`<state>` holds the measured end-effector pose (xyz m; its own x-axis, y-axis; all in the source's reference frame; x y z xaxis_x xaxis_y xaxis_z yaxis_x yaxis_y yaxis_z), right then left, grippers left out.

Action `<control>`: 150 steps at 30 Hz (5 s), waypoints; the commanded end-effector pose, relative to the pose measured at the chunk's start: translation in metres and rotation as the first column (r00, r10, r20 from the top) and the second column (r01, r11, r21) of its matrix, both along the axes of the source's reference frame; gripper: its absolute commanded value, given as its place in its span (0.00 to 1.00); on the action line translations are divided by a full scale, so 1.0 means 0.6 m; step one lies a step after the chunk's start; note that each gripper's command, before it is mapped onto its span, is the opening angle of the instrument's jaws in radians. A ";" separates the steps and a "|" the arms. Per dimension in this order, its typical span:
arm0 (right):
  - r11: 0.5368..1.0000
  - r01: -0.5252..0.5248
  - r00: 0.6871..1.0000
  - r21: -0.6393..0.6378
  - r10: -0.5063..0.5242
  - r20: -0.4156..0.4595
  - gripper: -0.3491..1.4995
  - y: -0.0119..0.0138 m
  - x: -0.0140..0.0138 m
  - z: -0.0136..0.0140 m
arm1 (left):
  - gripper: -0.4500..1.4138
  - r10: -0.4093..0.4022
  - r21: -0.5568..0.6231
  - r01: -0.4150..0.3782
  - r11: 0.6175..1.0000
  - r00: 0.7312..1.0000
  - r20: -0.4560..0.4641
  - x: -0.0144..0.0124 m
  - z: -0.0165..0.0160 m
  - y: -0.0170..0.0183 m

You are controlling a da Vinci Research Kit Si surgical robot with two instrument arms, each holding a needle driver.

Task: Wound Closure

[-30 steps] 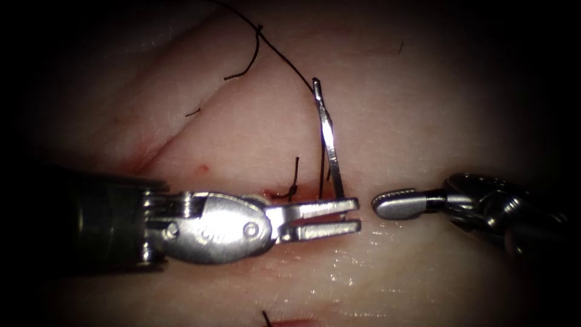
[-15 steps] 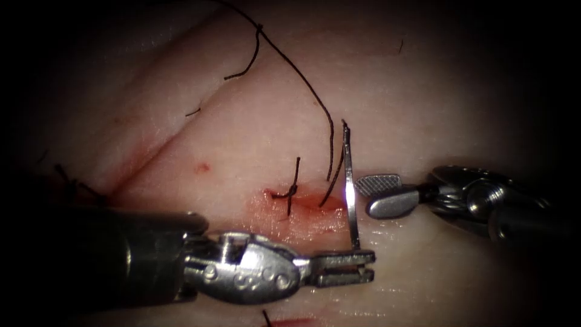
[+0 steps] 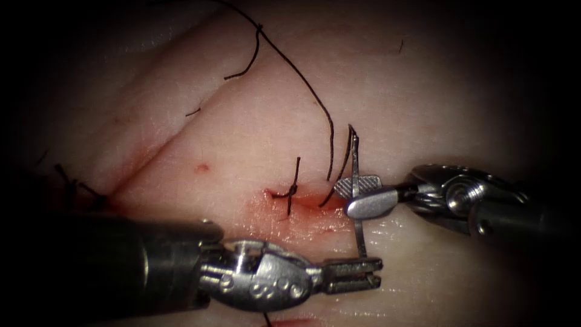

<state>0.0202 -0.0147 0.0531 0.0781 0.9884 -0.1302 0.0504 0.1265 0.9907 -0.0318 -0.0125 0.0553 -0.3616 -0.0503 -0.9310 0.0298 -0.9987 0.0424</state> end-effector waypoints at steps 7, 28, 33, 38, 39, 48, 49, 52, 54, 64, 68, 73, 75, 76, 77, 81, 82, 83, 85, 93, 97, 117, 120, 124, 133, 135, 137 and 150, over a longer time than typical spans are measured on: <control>0.979 0.002 0.997 -0.205 0.015 0.080 0.00 0.0015 0.0007 0.0028 | 0.00 0.003 -0.003 -0.003 1.000 1.000 -0.002 -0.0008 0.0003 -0.0001; 0.777 -0.172 0.985 -0.605 0.138 -0.103 0.00 0.0022 -0.0001 0.0047 | 0.00 -0.089 0.411 0.141 0.901 0.986 -0.143 0.0094 0.0052 0.0071; 0.743 -0.175 0.985 -0.646 0.135 -0.112 0.00 0.0017 0.0000 0.0044 | 0.00 0.035 0.389 0.095 0.916 0.949 -0.314 0.0079 0.0131 0.0059; 0.735 -0.176 0.984 -0.655 0.134 -0.115 0.00 0.0013 0.0002 0.0040 | 0.00 0.053 0.361 0.093 0.928 0.926 -0.375 0.0075 0.0176 0.0051; 0.735 -0.176 0.984 -0.655 0.134 -0.115 0.00 0.0013 0.0002 0.0039 | 0.00 0.053 0.353 0.098 0.930 0.918 -0.393 0.0076 0.0180 0.0052; 0.718 -0.177 0.984 -0.673 0.137 -0.112 0.00 0.0008 0.0004 0.0037 | 0.00 -0.016 0.310 0.214 0.926 0.843 -0.537 0.0074 0.0218 0.0098; 0.714 -0.177 0.984 -0.678 0.137 -0.113 0.00 0.0007 0.0005 0.0037 | 0.00 -0.028 0.303 0.235 0.924 0.829 -0.558 0.0073 0.0227 0.0104; 0.709 -0.177 0.984 -0.683 0.141 -0.109 0.00 0.0005 0.0005 0.0036 | 0.00 -0.041 0.281 0.253 0.926 0.806 -0.590 0.0070 0.0250 0.0111; 0.704 -0.177 0.984 -0.687 0.141 -0.109 0.00 0.0004 0.0005 0.0036 | 0.00 -0.055 0.268 0.272 0.924 0.790 -0.611 0.0064 0.0268 0.0109; 0.619 -0.183 0.982 -0.764 0.151 -0.113 0.00 0.0004 0.0006 0.0039 | 0.00 -0.007 0.266 0.263 0.927 0.722 -0.691 0.0063 0.0309 0.0101; 0.501 -0.189 0.979 -0.844 0.159 -0.125 0.00 0.0018 0.0008 0.0052 | 0.10 0.046 0.293 0.241 0.925 0.694 -0.719 0.0071 0.0294 0.0094; 0.401 -0.191 0.977 -0.896 0.170 -0.132 0.00 0.0024 0.0019 0.0078 | 0.26 0.075 0.334 0.234 0.913 0.708 -0.702 0.0061 0.0268 0.0084; 0.361 -0.208 0.971 -0.909 0.188 -0.147 0.00 0.0024 0.0024 0.0088 | 0.28 0.079 0.341 0.235 0.910 0.710 -0.700 0.0057 0.0262 0.0082; 0.311 -0.211 0.969 -0.927 0.194 -0.155 0.00 0.0022 0.0029 0.0094 | 0.28 0.078 0.342 0.237 0.909 0.710 -0.700 0.0054 0.0260 0.0081; 0.293 -0.211 0.968 -0.933 0.195 -0.158 0.00 0.0022 0.0030 0.0097 | 0.28 0.080 0.344 0.236 0.909 0.711 -0.699 0.0054 0.0260 0.0081; 0.214 -0.208 0.966 -0.954 0.197 -0.167 0.00 0.0020 0.0037 0.0102 | 0.28 0.081 0.344 0.234 0.909 0.711 -0.698 0.0056 0.0261 0.0081; 0.186 -0.206 0.966 -0.961 0.197 -0.169 0.00 0.0022 0.0039 0.0101 | 0.29 0.084 0.347 0.232 0.909 0.713 -0.696 0.0057 0.0260 0.0081; 0.176 -0.205 0.966 -0.963 0.197 -0.170 0.00 0.0023 0.0039 0.0101 | 0.29 0.084 0.347 0.232 0.909 0.713 -0.696 0.0057 0.0260 0.0081; 0.143 -0.204 0.965 -0.968 0.199 -0.174 0.00 0.0028 0.0038 0.0099 | 0.32 0.087 0.350 0.230 0.908 0.714 -0.695 0.0059 0.0259 0.0080; 0.065 -0.155 0.971 -0.986 0.195 -0.140 0.00 0.0038 0.0034 0.0108 | 0.41 0.099 0.364 0.223 0.904 0.721 -0.686 0.0058 0.0252 0.0074; 0.046 -0.134 0.975 -0.990 0.185 -0.123 0.00 0.0036 0.0034 0.0114 | 0.43 0.104 0.370 0.220 0.903 0.723 -0.683 0.0058 0.0249 0.0073; -0.034 -0.026 0.986 -0.999 0.166 -0.031 0.00 -0.0015 0.0042 0.0138 | 0.32 -0.060 0.220 0.284 0.933 0.727 -0.684 0.0049 0.0122 0.0106; -0.016 -0.005 0.989 -1.000 0.148 -0.007 0.00 -0.0011 0.0040 0.0143 | 0.26 -0.070 0.209 0.280 0.937 0.735 -0.675 0.0039 0.0112 0.0079; 0.025 -0.005 0.990 -1.000 0.143 -0.001 0.00 -0.0003 0.0040 0.0151 | 0.26 -0.077 0.210 0.289 0.934 0.737 -0.671 0.0038 0.0142 0.0041; 0.177 0.001 0.991 -0.984 0.130 0.025 0.00 0.0004 0.0057 0.0161 | 0.23 -0.070 0.208 0.279 0.938 0.737 -0.672 0.0041 0.0162 -0.0011; 0.200 0.011 0.992 -0.980 0.120 0.035 0.00 0.0006 0.0056 0.0162 | 0.22 -0.071 0.209 0.281 0.937 0.737 -0.672 0.0036 0.0164 -0.0010; 0.229 0.009 0.992 -0.973 0.121 0.038 0.00 0.0005 0.0055 0.0162 | 0.22 -0.066 0.211 0.274 0.938 0.741 -0.668 0.0033 0.0166 -0.0012; 0.343 0.046 0.994 -0.938 0.078 0.077 0.00 0.0006 0.0060 0.0164 | 0.19 -0.046 0.218 0.254 0.942 0.743 -0.668 0.0042 0.0188 -0.0018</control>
